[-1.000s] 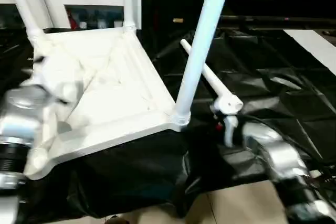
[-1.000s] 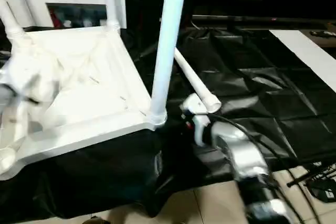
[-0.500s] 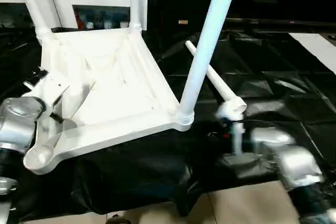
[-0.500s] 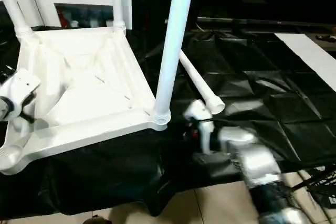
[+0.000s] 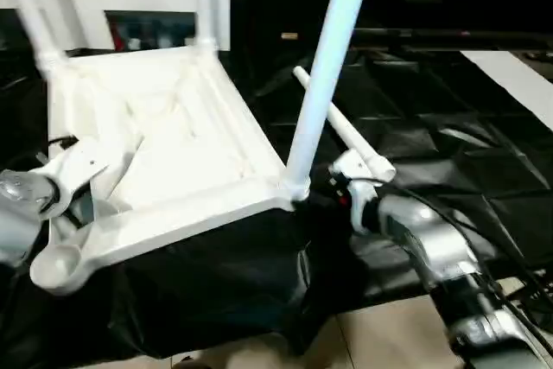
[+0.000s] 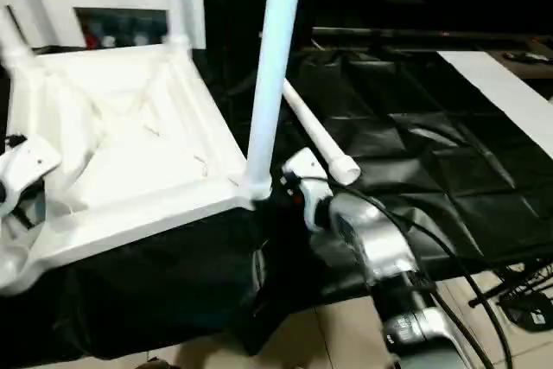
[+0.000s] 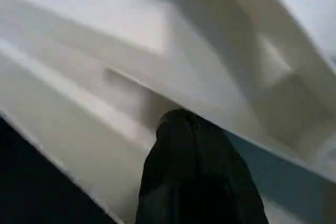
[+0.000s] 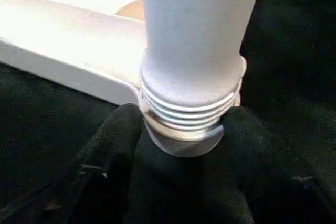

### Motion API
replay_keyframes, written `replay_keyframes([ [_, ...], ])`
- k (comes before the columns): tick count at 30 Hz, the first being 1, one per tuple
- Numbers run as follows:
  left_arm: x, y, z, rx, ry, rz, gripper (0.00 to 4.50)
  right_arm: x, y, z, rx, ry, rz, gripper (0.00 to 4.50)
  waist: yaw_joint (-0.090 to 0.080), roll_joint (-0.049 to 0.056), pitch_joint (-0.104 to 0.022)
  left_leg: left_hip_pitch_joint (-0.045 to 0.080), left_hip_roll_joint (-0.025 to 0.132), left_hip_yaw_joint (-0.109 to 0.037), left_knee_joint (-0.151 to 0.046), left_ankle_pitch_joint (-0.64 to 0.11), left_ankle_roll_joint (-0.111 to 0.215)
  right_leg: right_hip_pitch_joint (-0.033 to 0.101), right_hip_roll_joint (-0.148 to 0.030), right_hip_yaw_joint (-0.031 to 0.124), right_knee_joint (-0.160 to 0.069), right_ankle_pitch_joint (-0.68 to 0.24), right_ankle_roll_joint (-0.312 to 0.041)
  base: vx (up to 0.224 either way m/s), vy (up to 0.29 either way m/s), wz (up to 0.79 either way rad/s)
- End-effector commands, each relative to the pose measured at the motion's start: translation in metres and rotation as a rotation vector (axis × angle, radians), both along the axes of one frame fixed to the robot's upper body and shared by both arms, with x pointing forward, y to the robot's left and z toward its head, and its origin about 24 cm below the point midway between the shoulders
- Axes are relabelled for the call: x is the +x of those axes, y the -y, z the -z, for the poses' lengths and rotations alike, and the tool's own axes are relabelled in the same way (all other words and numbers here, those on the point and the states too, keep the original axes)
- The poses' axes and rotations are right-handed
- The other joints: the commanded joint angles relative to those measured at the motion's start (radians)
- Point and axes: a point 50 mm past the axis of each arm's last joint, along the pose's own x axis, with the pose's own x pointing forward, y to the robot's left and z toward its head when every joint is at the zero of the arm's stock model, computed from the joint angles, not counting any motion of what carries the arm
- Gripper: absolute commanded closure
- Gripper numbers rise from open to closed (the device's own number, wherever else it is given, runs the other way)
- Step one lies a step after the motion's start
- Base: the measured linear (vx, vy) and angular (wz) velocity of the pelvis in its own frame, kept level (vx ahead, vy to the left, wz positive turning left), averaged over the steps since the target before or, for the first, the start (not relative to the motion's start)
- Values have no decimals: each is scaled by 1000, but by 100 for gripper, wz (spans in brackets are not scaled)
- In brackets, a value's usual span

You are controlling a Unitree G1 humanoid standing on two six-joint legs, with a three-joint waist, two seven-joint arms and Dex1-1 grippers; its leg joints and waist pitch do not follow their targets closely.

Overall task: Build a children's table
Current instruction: Rotate table base

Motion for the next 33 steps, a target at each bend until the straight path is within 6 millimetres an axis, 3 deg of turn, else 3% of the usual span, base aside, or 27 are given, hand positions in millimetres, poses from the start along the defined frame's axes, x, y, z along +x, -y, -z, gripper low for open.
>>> replay_keyframes([
  [1, -3, 19, 6, -73, -70, 108, 450, 3, -3, 3, -20, -1, 16, 206, 0, 30, -55, 26, 12, -14, -79, -318, -71, 27, -50, 45, -77, -211, -181, 0, 0, 0],
  [10, -19, 54, 8, -242, -184, 340, 450, 18, -5, 4, -44, 19, 96, 290, 6, 31, -52, 32, 12, -11, -80, -342, -80, 24, -50, 48, -81, -248, -174, 0, 0, 0],
  [15, -29, 85, 5, -402, -220, 505, 450, 18, -11, 6, -44, 16, 73, 330, 6, 34, -55, 30, 13, -9, -79, -333, -83, 25, -49, 48, -75, -201, -193, 0, 0, 0],
  [16, -32, 94, 5, -443, -230, 542, 450, 18, -15, 8, -43, 13, 55, 343, 4, 35, -59, 27, 12, -9, -79, -310, -82, 29, -46, 47, -67, -152, -201, 0, 0, 0],
  [23, -36, 113, 11, -505, -255, 602, 450, 18, -27, 12, -41, 4, 14, 389, 0, 31, -57, 23, 10, -7, -78, -285, -79, 36, -45, 48, -69, -167, -182, 0, 0, 0],
  [29, -41, 137, 17, -591, -281, 660, 450, 14, -48, 11, -13, 6, -73, 443, -8, 28, -57, 24, 11, -6, -76, -275, -73, 35, -42, 48, -69, -158, -189, 0, 0, 0],
  [33, -43, 146, 20, -623, -289, 673, 450, 14, -56, 9, 2, 15, -102, 443, -16, 27, -57, 21, 10, -8, -77, -285, -72, 37, -44, 48, -71, -178, -191, 0, 0, 0],
])
